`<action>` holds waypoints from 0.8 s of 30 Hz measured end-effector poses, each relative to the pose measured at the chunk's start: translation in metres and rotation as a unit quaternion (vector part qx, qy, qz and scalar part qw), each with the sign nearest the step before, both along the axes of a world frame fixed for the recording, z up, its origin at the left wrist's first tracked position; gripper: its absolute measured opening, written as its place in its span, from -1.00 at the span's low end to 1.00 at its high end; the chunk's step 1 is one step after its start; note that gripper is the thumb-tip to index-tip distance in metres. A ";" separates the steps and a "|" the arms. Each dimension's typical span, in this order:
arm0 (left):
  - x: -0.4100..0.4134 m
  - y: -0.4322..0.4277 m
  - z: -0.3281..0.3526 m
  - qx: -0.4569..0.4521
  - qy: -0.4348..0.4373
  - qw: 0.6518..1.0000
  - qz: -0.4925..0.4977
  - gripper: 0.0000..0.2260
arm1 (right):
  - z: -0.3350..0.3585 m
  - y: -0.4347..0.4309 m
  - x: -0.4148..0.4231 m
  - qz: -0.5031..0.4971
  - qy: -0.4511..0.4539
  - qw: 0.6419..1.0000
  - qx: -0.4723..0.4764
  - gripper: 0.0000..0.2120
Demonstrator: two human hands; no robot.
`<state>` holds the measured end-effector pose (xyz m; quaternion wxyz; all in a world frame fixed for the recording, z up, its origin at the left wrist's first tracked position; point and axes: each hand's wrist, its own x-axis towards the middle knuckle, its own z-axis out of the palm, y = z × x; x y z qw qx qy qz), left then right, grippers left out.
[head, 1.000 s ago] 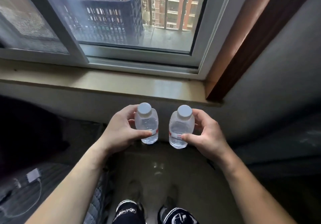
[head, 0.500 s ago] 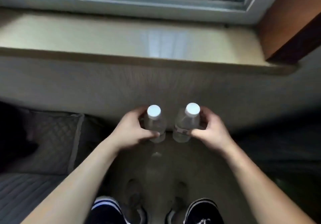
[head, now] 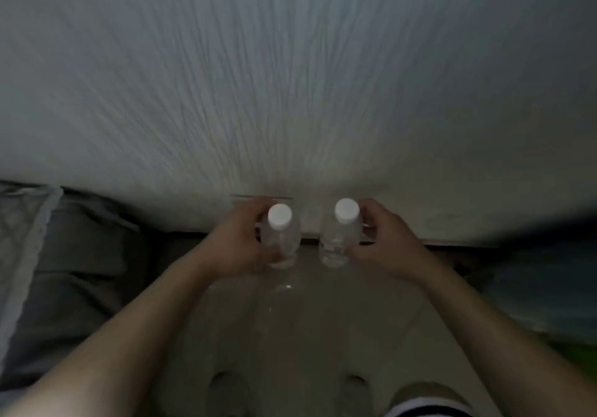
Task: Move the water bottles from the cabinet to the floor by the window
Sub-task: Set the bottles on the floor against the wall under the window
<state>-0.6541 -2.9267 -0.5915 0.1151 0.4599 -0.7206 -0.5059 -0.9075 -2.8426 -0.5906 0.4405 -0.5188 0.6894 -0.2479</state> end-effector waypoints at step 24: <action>-0.029 0.020 -0.251 -0.028 -0.009 0.999 0.026 -0.53 | -0.235 0.011 0.000 -0.002 -0.010 1.000 -0.027 -0.41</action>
